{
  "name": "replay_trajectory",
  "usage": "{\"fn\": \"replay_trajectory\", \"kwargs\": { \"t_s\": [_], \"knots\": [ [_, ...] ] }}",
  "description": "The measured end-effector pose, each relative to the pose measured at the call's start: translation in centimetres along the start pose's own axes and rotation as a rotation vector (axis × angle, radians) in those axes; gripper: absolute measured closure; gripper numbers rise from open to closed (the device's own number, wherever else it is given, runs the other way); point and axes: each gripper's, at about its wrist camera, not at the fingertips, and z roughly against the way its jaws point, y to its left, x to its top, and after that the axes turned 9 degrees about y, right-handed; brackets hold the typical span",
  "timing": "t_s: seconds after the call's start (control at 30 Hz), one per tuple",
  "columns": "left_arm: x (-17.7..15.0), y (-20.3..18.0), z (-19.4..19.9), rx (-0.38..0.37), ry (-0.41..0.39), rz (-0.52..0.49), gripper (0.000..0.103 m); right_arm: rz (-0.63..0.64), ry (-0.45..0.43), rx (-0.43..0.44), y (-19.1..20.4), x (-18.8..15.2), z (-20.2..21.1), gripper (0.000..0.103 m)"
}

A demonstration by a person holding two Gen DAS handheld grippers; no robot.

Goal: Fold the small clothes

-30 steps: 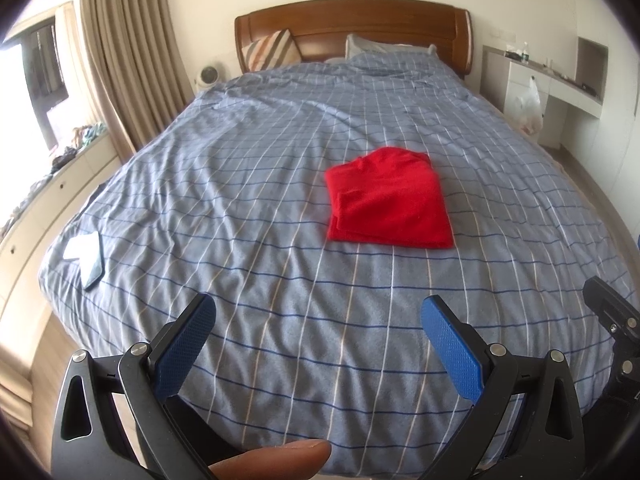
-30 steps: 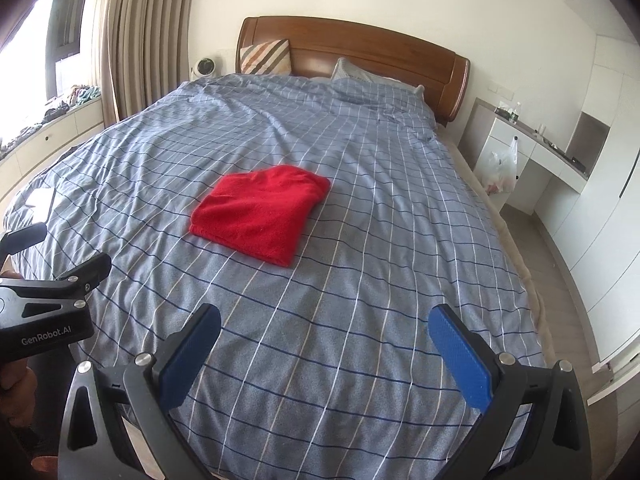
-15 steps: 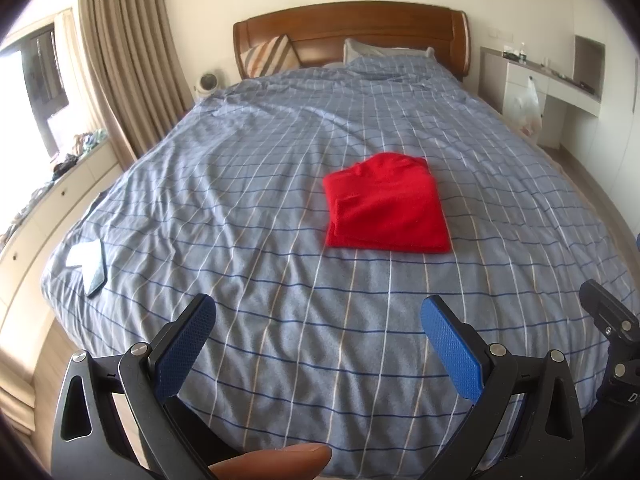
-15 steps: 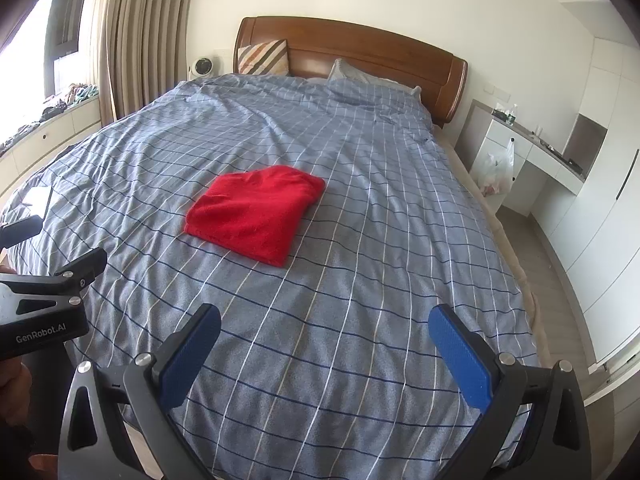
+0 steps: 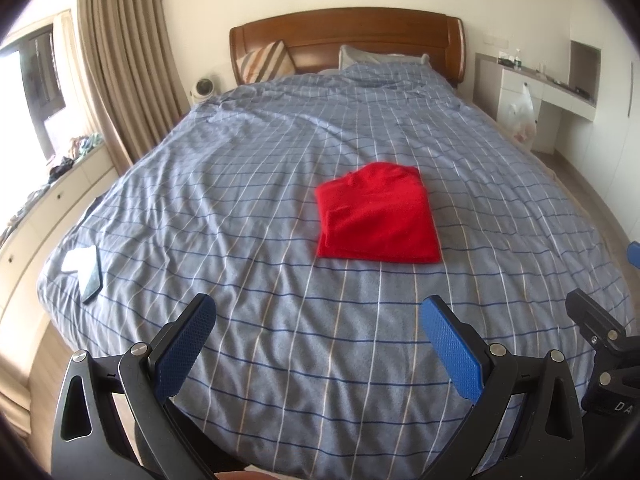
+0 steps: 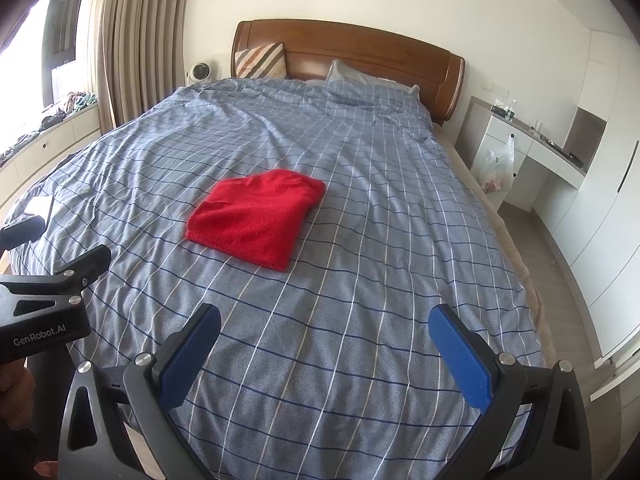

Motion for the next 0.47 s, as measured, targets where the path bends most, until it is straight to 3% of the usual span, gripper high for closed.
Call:
{"fn": "replay_trajectory", "kwargs": {
  "t_s": [0.47],
  "knots": [
    [-0.48, -0.52, 0.45, 0.005, -0.026, -0.008, 0.0, -0.024, 0.005, 0.016, -0.58, -0.03, -0.16, 0.001]
  ]
}}
